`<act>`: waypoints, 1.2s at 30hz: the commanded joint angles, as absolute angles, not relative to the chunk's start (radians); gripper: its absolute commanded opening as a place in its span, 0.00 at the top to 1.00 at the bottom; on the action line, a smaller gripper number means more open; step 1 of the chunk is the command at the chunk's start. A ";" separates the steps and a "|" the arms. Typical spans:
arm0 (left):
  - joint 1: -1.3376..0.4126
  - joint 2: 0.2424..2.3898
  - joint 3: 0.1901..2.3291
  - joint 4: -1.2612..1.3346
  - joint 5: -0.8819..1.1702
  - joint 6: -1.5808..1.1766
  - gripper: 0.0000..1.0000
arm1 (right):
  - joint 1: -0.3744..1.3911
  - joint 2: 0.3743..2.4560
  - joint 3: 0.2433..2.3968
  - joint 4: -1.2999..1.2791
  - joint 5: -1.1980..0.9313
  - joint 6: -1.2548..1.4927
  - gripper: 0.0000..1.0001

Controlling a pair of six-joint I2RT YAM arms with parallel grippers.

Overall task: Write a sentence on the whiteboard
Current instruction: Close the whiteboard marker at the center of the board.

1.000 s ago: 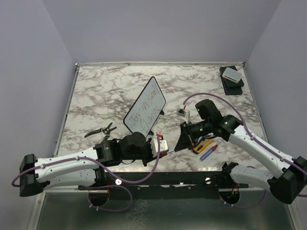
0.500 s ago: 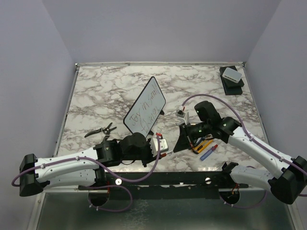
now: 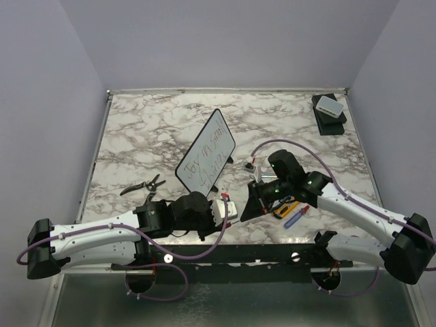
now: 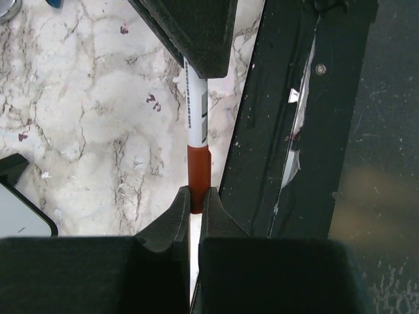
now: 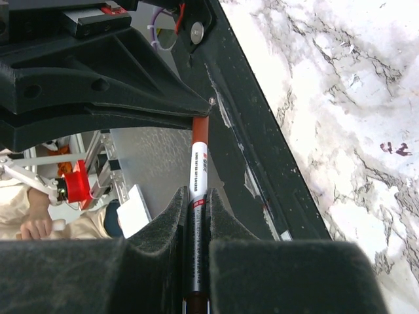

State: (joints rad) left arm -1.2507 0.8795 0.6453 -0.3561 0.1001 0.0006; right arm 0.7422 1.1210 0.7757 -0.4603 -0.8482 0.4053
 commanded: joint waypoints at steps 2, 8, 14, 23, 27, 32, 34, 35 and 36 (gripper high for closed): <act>-1.236 0.862 0.692 0.075 0.024 0.004 1.00 | 0.847 1.179 0.740 -0.333 -0.931 0.480 1.00; -1.228 0.855 0.681 0.088 0.029 0.004 1.00 | 0.874 1.185 0.721 -0.237 -0.938 0.529 0.99; -1.222 0.860 0.688 0.004 0.008 -0.027 1.00 | 0.874 1.139 0.817 -0.461 -0.652 0.454 0.99; -1.218 0.795 0.688 -0.198 -0.117 -0.058 0.34 | 0.747 1.085 0.869 -0.609 -0.304 0.451 0.99; -1.217 0.751 0.666 -0.208 -0.146 -0.094 0.17 | 0.729 1.106 0.813 -0.514 -0.342 0.453 0.99; -1.186 0.770 0.675 -0.213 -0.162 -0.139 0.13 | 0.730 1.202 0.724 -0.331 -0.516 0.439 1.00; -1.159 0.773 0.685 -0.209 -0.161 -0.151 0.11 | 0.729 1.240 0.707 -0.292 -0.530 0.432 0.99; -1.134 0.772 0.688 -0.201 -0.157 -0.157 0.10 | 0.730 1.258 0.700 -0.279 -0.526 0.430 0.99; -1.110 0.771 0.692 -0.191 -0.147 -0.164 0.09 | 0.730 1.275 0.697 -0.270 -0.514 0.426 0.93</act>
